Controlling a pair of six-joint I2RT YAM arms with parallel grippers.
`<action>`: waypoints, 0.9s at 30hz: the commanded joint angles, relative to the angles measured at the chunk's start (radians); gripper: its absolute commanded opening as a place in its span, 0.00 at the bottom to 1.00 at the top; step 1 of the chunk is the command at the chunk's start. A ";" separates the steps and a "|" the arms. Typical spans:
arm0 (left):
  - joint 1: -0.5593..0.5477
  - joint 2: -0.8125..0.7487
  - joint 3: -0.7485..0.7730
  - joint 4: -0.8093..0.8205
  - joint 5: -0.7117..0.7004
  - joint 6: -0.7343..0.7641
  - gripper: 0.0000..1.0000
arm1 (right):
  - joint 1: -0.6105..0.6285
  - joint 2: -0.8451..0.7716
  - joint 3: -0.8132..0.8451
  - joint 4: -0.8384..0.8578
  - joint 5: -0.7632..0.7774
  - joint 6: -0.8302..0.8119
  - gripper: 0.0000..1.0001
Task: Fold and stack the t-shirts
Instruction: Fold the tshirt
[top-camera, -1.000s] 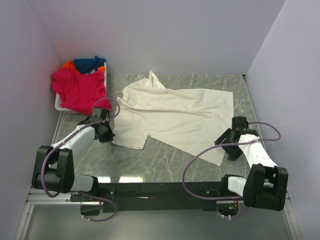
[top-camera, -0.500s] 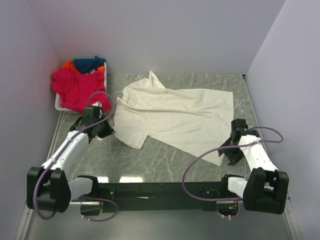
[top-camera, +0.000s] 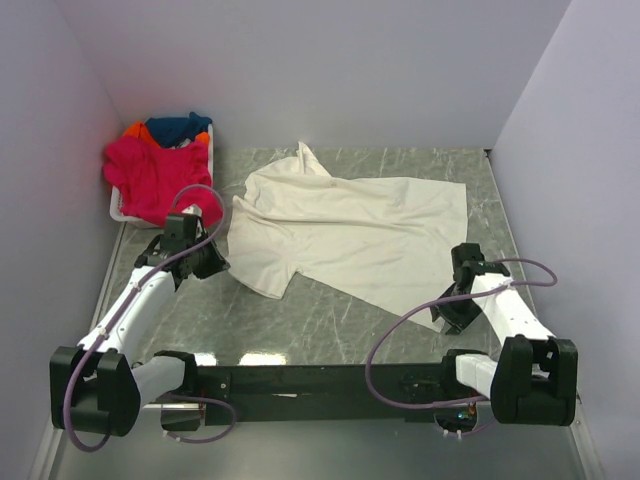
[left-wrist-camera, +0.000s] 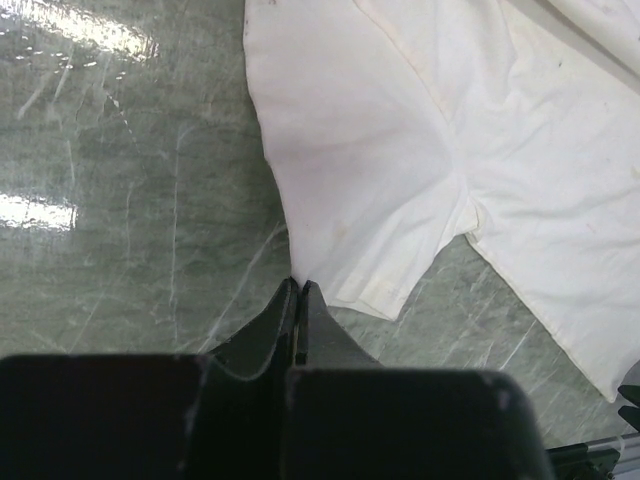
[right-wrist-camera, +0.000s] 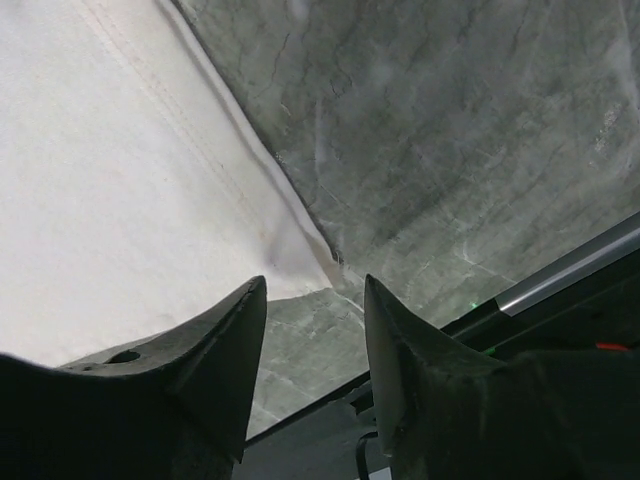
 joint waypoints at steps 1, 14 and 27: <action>0.004 -0.033 0.047 -0.017 0.015 -0.011 0.00 | 0.015 0.023 0.000 0.025 0.011 0.016 0.50; 0.004 -0.053 0.074 -0.047 0.018 -0.014 0.00 | 0.109 0.079 -0.017 0.054 0.022 0.045 0.28; 0.013 -0.186 0.113 -0.225 0.005 -0.074 0.00 | 0.268 0.077 0.104 -0.122 0.028 0.036 0.00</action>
